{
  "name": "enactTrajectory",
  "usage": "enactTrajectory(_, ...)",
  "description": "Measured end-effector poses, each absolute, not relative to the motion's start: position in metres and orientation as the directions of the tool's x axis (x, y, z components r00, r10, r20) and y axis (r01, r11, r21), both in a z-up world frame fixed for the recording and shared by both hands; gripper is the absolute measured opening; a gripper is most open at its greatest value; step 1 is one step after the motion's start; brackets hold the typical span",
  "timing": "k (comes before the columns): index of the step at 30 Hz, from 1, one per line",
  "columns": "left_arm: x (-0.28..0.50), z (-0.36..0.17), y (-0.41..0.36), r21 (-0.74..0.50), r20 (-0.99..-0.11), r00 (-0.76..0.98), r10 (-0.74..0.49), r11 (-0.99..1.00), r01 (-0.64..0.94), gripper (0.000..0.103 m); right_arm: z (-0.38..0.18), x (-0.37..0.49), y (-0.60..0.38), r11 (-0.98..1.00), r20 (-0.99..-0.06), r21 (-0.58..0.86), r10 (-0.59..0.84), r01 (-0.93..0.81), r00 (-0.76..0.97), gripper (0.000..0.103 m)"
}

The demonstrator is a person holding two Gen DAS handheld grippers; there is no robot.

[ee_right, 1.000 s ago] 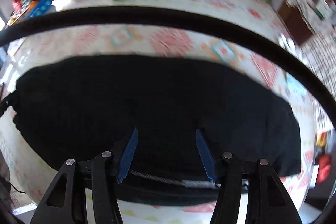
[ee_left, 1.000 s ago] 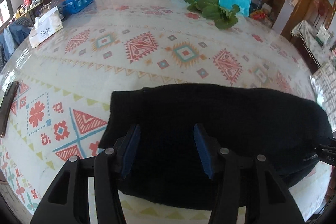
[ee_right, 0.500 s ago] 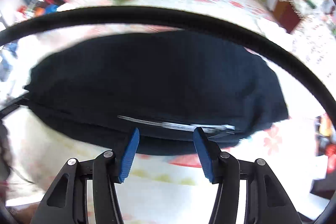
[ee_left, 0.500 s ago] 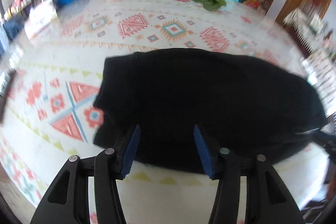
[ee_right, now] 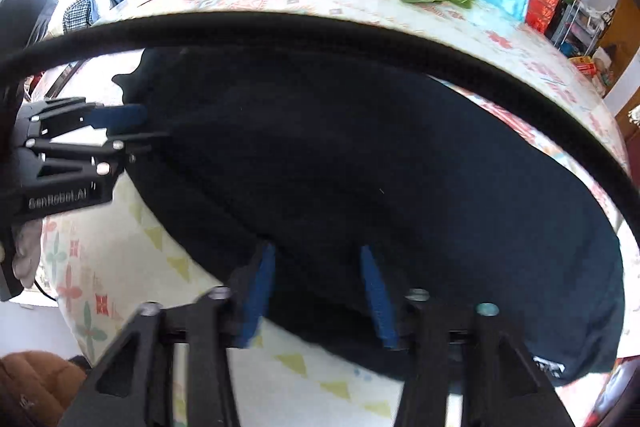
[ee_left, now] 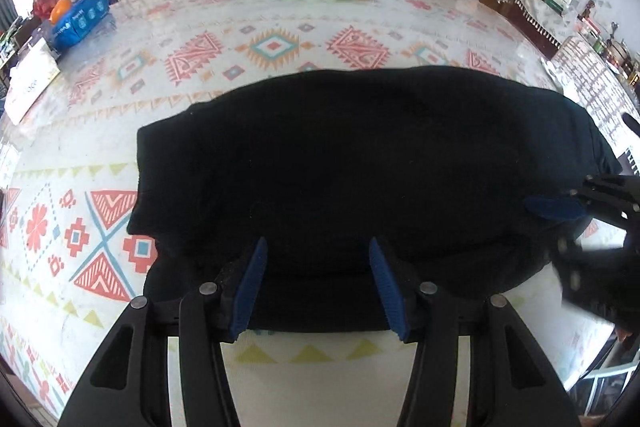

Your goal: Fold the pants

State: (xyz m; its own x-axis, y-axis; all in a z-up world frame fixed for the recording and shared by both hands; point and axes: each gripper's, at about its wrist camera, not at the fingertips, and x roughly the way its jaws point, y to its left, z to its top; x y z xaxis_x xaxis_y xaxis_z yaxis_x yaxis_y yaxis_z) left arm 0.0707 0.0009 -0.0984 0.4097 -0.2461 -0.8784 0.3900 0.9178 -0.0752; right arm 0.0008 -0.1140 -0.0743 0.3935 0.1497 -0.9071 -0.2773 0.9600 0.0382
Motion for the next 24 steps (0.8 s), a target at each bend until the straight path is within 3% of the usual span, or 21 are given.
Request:
enactTrajectory(1, 0.069, -0.100, 0.002, -0.071, -0.881, 0.405, -0.245, 0.915, 0.398, 0.052, -0.077, 0.005, -0.112, 0.961, -0.912, 0.047, 0.152, -0.272, 0.380, 0.016)
enactTrajectory(3, 0.068, -0.102, 0.000, -0.048, -0.883, 0.408, -0.232, 0.910, 0.413, 0.052, -0.076, 0.009, -0.115, 0.962, -0.914, 0.068, 0.166, -0.263, 0.370, 0.011)
enactTrajectory(6, 0.068, -0.101, 0.004, -0.054, -0.888, 0.397, -0.232, 0.910, 0.411, 0.043, -0.072, 0.009, -0.122, 0.962, -0.912, 0.114, 0.201, -0.249, 0.357, 0.005)
enactTrajectory(13, 0.058, -0.088, 0.032, -0.177, -0.882, 0.360, -0.305, 0.921, 0.348, 0.042, -0.056, -0.023, -0.142, 0.946, -0.892, 0.232, 0.300, -0.227, 0.337, 0.005)
enactTrajectory(19, 0.054, -0.080, 0.032, -0.211, -0.875, 0.358, -0.327, 0.921, 0.326, 0.042, -0.065, -0.025, -0.141, 0.951, -0.914, 0.236, 0.288, -0.201, 0.286, 0.008)
enactTrajectory(24, 0.070, -0.075, 0.016, -0.188, -0.862, 0.400, -0.311, 0.929, 0.318, 0.047, -0.039, -0.030, -0.183, 0.967, -0.879, 0.242, 0.254, -0.082, 0.404, 0.009)
